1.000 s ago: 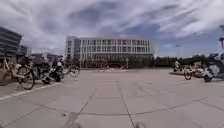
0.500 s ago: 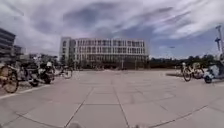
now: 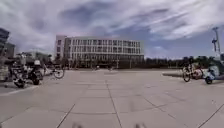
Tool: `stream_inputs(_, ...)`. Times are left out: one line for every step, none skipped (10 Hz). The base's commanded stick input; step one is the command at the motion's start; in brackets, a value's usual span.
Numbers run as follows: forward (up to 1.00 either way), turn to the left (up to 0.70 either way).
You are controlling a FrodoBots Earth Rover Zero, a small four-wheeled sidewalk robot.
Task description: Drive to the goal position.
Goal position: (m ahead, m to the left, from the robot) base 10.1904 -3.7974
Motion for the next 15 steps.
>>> stream_inputs(0.0,0.0)
stream_inputs(0.0,0.0)
stream_inputs(0.0,0.0)
stream_inputs(0.0,0.0)
stream_inputs(0.0,0.0)
stream_inputs(0.0,0.0)
stream_inputs(0.0,0.0)
stream_inputs(0.0,0.0)
stream_inputs(0.0,0.0)
stream_inputs(0.0,-0.2)
stream_inputs(0.36,-0.23)
stream_inputs(0.7,-0.13)
stream_inputs(0.7,-0.13)
stream_inputs(0.7,-0.13)
stream_inputs(0.7,-0.13)
